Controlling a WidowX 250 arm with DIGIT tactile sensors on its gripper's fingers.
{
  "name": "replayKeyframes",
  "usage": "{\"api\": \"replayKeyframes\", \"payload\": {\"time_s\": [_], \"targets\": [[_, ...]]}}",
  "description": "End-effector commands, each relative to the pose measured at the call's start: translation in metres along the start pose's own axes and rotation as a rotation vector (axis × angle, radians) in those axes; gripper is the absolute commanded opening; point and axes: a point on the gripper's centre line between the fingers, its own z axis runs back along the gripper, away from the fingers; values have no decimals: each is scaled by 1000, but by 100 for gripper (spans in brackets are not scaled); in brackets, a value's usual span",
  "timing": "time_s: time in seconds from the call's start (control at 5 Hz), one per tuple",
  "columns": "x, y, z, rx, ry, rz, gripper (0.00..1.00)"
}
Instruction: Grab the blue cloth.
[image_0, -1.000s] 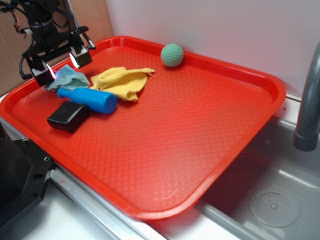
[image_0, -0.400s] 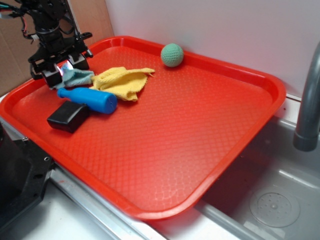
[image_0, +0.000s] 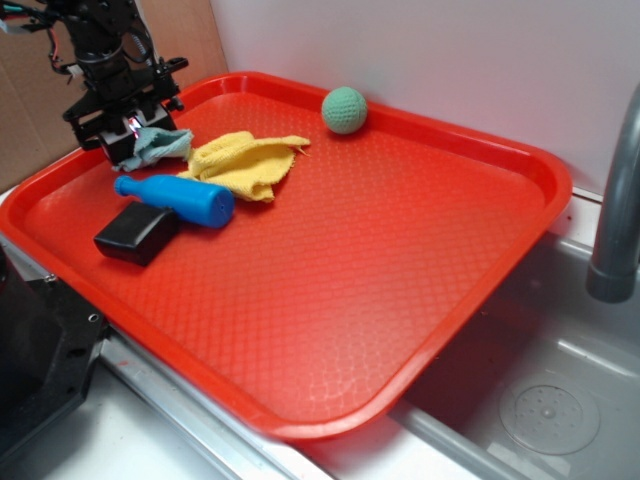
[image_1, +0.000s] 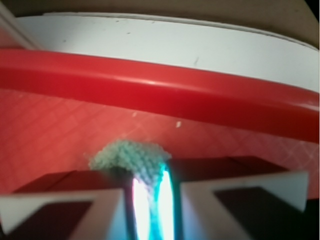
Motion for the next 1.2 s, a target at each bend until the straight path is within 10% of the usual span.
{"api": "replayKeyframes", "payload": {"time_s": [0.0, 0.6, 1.0], "targets": [[10, -24, 58, -125, 1, -251, 0], [-23, -37, 139, -293, 267, -866, 0], [-50, -31, 182, -310, 298, -1096, 0]]}}
